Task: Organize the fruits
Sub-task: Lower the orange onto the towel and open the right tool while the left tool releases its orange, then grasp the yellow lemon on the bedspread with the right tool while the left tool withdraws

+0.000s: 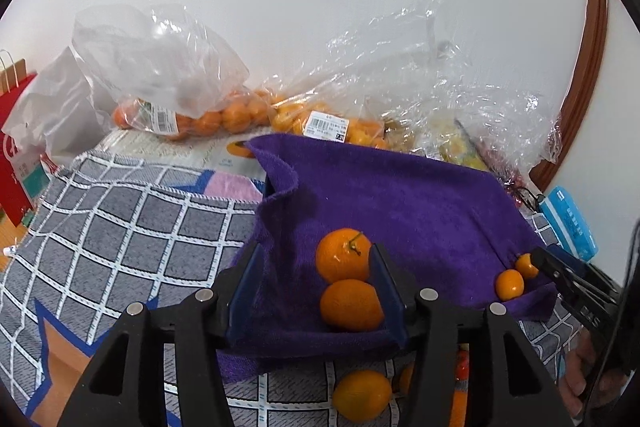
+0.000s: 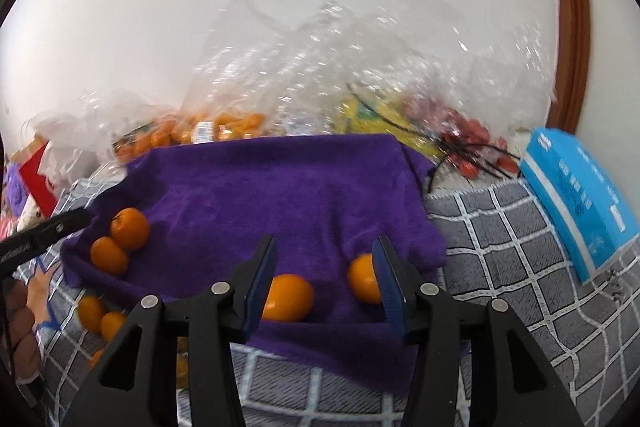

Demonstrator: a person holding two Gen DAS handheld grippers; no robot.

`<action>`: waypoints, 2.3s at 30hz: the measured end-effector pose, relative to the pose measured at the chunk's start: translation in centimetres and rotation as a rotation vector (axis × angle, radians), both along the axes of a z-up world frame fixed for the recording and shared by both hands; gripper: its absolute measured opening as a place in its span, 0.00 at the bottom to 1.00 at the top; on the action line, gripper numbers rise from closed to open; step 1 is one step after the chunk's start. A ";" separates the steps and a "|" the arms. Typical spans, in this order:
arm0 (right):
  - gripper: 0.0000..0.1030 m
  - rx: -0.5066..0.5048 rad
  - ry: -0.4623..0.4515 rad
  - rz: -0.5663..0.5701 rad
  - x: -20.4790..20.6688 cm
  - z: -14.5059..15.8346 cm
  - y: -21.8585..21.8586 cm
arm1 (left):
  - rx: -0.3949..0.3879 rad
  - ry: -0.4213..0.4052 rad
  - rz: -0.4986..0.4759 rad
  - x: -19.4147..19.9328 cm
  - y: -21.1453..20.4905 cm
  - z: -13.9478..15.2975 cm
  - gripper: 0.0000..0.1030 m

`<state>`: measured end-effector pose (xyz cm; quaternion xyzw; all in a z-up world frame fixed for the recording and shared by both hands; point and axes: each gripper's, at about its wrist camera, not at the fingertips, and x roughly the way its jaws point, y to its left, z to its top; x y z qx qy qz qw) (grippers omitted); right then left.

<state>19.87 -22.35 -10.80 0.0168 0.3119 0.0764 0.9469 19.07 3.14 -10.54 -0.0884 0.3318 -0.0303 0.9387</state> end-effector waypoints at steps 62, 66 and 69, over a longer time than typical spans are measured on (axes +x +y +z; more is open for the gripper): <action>0.38 0.093 0.252 -0.016 -9.9 -4.6 0.4 | 0.074 -0.094 0.007 -1.3 -0.8 1.1 0.53; 0.28 0.100 0.250 -0.041 -9.8 -4.5 0.3 | 0.067 -0.088 0.011 -1.3 -0.6 1.1 0.53; 0.28 0.102 0.242 -0.052 -10.0 -4.4 0.1 | 0.132 -0.081 0.040 -1.8 -1.0 1.1 0.53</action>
